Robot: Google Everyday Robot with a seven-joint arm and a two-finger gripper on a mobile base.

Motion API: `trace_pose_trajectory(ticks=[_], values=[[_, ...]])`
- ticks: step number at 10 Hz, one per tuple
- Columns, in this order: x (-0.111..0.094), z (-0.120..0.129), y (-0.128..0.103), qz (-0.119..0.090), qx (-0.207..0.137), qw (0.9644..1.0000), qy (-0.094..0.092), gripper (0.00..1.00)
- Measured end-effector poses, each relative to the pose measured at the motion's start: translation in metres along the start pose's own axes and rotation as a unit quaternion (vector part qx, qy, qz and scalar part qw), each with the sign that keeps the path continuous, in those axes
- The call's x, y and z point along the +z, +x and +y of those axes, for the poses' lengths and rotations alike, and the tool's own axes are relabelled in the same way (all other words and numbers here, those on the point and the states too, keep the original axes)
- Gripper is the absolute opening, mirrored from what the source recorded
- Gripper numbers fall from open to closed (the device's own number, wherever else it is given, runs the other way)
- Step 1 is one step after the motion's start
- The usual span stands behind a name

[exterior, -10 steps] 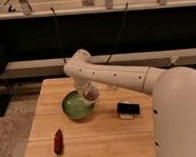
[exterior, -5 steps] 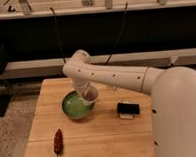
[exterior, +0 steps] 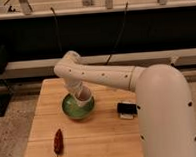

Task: Place the ceramic cup in the ceramic bowl

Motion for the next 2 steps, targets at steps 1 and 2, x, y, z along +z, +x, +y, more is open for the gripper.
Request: trace_pose_trajectory(ticks=[1,2], values=[[0.0035,-0.0017,0.0006,-0.001,-0.006,0.9999,-0.009,0.0],[0.0105,-0.0034,0.0002,-0.004,-0.017,0.9995,-0.027,0.02]])
